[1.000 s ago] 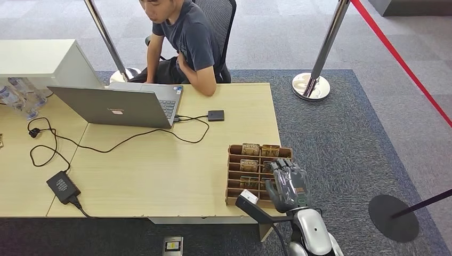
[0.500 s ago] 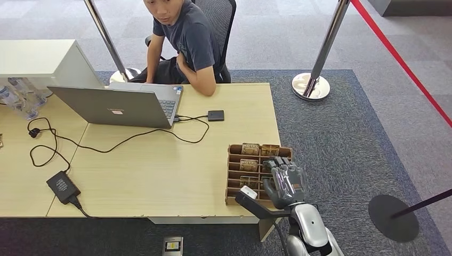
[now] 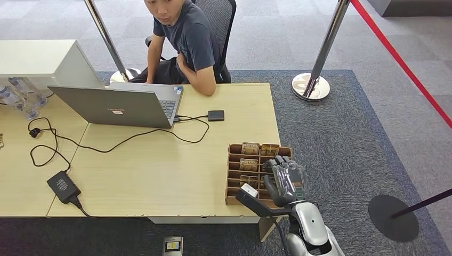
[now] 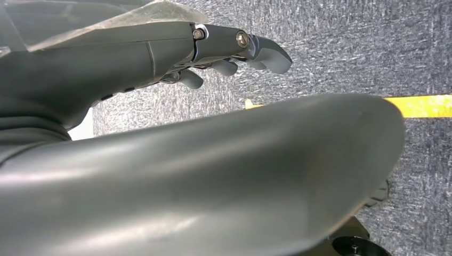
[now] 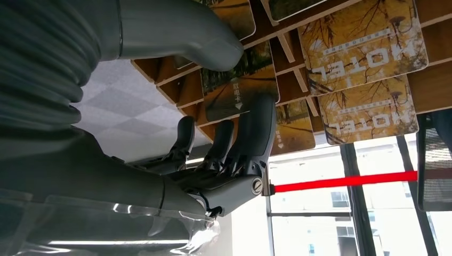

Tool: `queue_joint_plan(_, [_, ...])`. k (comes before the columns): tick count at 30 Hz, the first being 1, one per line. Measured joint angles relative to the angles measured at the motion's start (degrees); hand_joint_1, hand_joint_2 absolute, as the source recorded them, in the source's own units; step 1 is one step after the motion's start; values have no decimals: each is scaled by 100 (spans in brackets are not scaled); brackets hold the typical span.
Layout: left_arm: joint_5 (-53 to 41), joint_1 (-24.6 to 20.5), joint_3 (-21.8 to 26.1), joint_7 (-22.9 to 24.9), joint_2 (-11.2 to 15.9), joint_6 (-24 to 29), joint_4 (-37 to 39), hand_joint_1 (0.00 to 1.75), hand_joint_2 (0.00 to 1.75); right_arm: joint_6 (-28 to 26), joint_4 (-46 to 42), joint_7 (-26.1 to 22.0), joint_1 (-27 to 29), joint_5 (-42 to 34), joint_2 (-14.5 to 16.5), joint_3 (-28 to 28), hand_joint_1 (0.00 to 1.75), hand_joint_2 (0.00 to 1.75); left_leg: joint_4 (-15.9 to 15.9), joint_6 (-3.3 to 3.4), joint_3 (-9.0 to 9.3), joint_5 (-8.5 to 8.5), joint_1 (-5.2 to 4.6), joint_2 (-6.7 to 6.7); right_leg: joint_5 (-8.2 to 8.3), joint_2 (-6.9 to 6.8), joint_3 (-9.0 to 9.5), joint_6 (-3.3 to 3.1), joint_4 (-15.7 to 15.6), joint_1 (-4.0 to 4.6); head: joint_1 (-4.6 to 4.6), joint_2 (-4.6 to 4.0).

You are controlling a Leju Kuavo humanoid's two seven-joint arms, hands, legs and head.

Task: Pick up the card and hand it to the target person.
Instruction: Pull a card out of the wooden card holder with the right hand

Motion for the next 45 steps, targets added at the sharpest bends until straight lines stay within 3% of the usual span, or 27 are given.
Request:
queue_joint_plan(25, [-111,0,7,-16,0,-44,0,0,0,12,-977,185,578,409,-76,-40,84,175,0,0,-7,0,0,0,0,0,-7,0,0,0,-1,0])
queue_joint_plan(45, [-145,-1,25,4,0,-41,0,0,0,203,-738,117,634,244,-23,-70,83,175,0,0,-9,0,0,0,0,0,-8,0,0,0,-1,-1])
